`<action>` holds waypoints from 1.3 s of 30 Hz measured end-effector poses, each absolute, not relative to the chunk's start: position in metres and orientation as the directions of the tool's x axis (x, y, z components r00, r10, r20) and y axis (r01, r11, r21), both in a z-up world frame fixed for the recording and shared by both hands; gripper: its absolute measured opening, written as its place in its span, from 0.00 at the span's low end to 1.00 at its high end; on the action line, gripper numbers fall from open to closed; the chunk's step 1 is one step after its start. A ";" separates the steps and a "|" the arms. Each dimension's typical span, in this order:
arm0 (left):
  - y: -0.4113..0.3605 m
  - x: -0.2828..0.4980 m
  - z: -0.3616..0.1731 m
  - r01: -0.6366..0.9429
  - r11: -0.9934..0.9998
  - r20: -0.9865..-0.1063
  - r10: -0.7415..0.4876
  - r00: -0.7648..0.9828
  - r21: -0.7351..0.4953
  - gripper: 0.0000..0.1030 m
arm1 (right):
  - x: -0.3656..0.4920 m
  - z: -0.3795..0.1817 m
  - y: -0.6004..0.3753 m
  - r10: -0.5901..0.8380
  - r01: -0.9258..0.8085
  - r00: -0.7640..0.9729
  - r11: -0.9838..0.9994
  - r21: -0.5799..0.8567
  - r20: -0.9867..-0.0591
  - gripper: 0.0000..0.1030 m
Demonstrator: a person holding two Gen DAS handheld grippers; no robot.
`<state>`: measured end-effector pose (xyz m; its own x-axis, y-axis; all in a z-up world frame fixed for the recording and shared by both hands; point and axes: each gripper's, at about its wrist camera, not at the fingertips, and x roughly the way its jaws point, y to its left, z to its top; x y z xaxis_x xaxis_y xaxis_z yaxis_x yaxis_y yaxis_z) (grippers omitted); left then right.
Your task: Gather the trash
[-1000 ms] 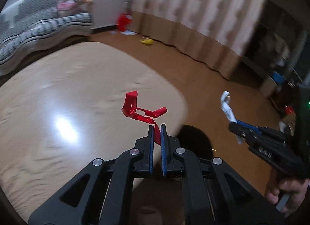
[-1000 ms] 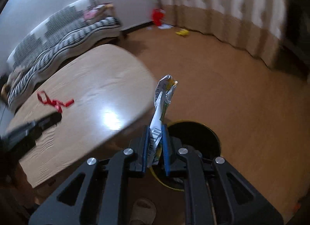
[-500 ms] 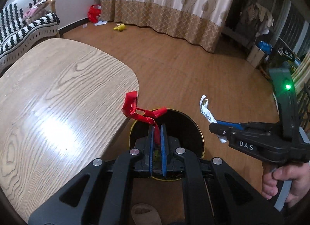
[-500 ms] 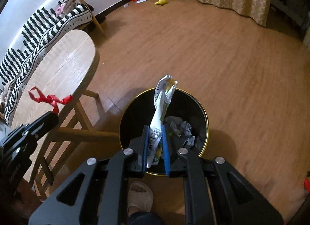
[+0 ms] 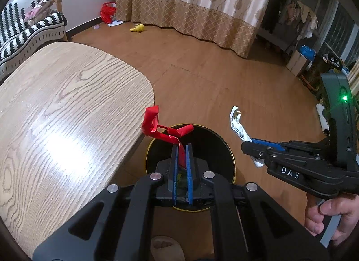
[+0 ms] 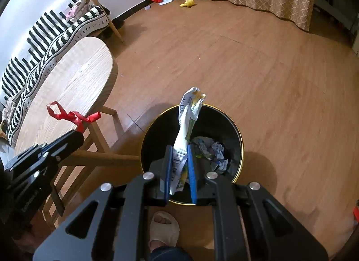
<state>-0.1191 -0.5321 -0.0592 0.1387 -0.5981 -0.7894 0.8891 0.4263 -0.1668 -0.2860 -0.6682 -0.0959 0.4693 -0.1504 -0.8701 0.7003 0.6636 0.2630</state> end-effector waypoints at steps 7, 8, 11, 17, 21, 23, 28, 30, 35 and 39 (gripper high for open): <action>-0.531 -0.114 -0.062 0.885 0.434 -0.793 -0.593 0.140 -0.168 0.05 | -0.288 -0.092 -0.670 -0.151 0.699 0.487 0.658 0.280 -0.860 0.13; -0.531 -0.114 -0.062 0.885 0.434 -0.793 -0.592 0.140 -0.168 0.05 | -0.288 -0.091 -0.670 -0.149 0.698 0.490 0.657 0.284 -0.859 0.17; -0.531 -0.114 -0.063 0.885 0.433 -0.794 -0.592 0.138 -0.169 0.05 | -0.290 -0.088 -0.670 -0.161 0.704 0.497 0.649 0.288 -0.853 0.55; -0.534 -0.119 -0.065 0.891 0.420 -0.795 -0.593 0.127 -0.172 0.05 | -0.297 -0.078 -0.672 -0.202 0.717 0.520 0.631 0.296 -0.830 0.61; -0.538 -0.123 -0.068 0.896 0.408 -0.800 -0.590 0.111 -0.177 0.05 | -0.304 -0.075 -0.676 -0.236 0.743 0.517 0.601 0.294 -0.823 0.64; -0.541 -0.125 -0.069 0.898 0.401 -0.801 -0.589 0.104 -0.179 0.05 | -0.307 -0.073 -0.678 -0.246 0.751 0.517 0.590 0.297 -0.820 0.66; -0.549 -0.128 -0.075 0.905 0.383 -0.808 -0.583 0.081 -0.185 0.06 | -0.313 -0.072 -0.682 -0.256 0.763 0.519 0.569 0.307 -0.815 0.69; -0.552 -0.129 -0.078 0.910 0.369 -0.810 -0.583 0.067 -0.190 0.05 | -0.315 -0.071 -0.682 -0.264 0.768 0.521 0.561 0.310 -0.812 0.70; -0.563 -0.132 -0.092 0.924 0.332 -0.826 -0.562 0.034 -0.188 0.31 | -0.325 -0.069 -0.683 -0.292 0.781 0.526 0.536 0.319 -0.799 0.73; -0.567 -0.130 -0.096 0.923 0.359 -0.824 -0.559 0.090 -0.143 0.68 | -0.332 -0.067 -0.690 -0.305 0.794 0.533 0.502 0.342 -0.789 0.77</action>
